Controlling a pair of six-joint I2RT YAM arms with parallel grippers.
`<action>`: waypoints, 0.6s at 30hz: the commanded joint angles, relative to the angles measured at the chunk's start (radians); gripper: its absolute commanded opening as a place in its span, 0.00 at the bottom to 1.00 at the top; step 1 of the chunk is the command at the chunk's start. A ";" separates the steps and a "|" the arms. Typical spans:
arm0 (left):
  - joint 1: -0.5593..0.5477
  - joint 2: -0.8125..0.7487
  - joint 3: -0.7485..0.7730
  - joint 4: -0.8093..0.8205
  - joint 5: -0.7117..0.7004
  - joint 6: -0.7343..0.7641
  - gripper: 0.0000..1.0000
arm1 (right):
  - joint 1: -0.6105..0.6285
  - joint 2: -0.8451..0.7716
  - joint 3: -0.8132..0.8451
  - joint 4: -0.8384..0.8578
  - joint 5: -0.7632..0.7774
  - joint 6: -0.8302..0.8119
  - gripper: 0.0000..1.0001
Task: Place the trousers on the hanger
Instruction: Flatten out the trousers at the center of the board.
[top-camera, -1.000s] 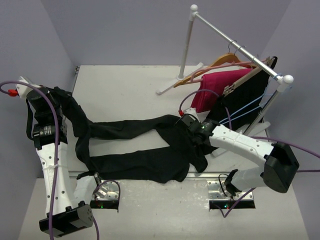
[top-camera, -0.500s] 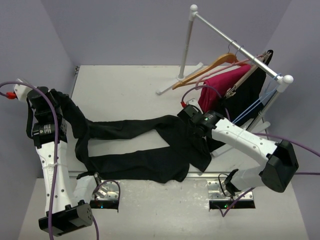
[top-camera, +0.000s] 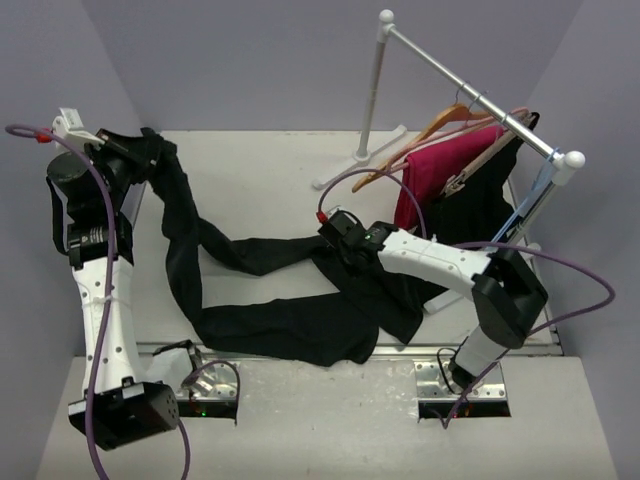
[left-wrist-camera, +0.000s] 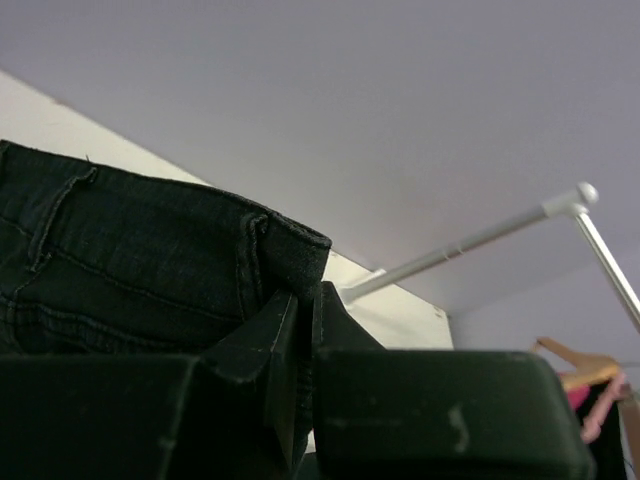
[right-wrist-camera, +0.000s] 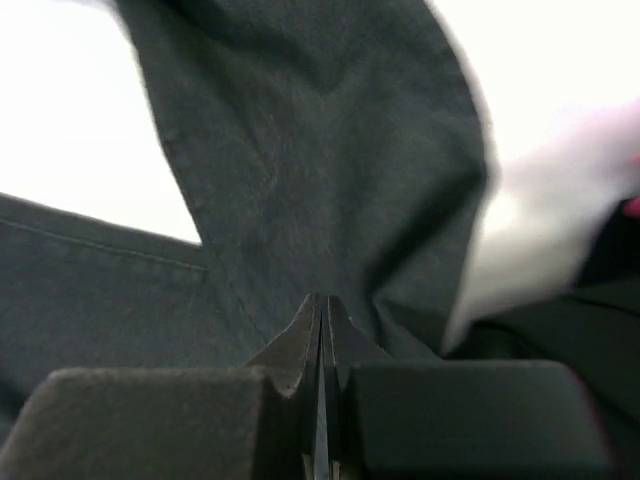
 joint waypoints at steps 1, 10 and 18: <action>-0.009 0.059 0.160 0.382 0.232 -0.048 0.00 | -0.096 0.126 0.037 0.090 -0.108 -0.025 0.00; -0.011 0.352 0.395 0.694 0.282 -0.295 0.00 | -0.223 0.194 -0.029 0.046 -0.250 0.000 0.00; -0.013 0.729 0.609 0.948 0.372 -0.530 0.00 | -0.226 -0.038 -0.222 0.038 -0.377 0.063 0.00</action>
